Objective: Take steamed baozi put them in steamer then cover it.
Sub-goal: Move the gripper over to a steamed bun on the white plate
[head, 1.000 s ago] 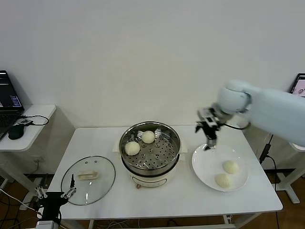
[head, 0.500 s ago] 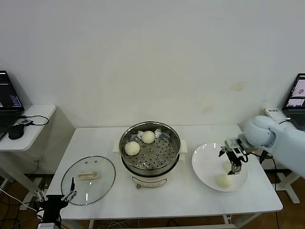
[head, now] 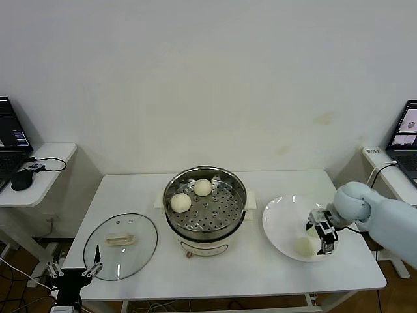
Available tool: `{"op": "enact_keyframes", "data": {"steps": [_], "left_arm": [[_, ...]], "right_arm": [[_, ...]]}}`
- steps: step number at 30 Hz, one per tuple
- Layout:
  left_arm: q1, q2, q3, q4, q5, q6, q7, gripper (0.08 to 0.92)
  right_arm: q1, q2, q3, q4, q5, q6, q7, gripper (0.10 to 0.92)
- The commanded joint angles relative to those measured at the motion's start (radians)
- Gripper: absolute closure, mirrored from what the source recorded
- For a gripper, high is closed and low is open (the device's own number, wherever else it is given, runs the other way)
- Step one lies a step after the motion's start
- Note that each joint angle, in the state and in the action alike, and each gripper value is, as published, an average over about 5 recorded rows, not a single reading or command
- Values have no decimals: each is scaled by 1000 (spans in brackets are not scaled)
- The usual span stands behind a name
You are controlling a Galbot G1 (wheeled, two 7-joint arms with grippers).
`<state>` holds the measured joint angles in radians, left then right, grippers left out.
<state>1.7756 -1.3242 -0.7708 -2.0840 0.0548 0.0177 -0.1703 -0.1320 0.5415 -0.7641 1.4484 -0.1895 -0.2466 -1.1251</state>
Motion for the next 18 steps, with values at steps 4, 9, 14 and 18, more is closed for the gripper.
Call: {"op": "enact_keyframes", "data": {"steps": [4,9,14,18], "left_arm": [[-1,2,-3,3,-1,-1,-1,177],[-6,0,-2,6,-2,-1,-1,177],[-11,-3,1,9,-1,-1,-2,177],[-11,-3,1,9,-1,0,-3,177]], "right_arm": [[-64,84,37,-61,-32,-7,12,204],[-58,85,31,-64,-34,-13,6,217],[-46,80,29,-61,-27,-16,0,273],[-33,67,28,-54,-16,-16,-9,318]]}}
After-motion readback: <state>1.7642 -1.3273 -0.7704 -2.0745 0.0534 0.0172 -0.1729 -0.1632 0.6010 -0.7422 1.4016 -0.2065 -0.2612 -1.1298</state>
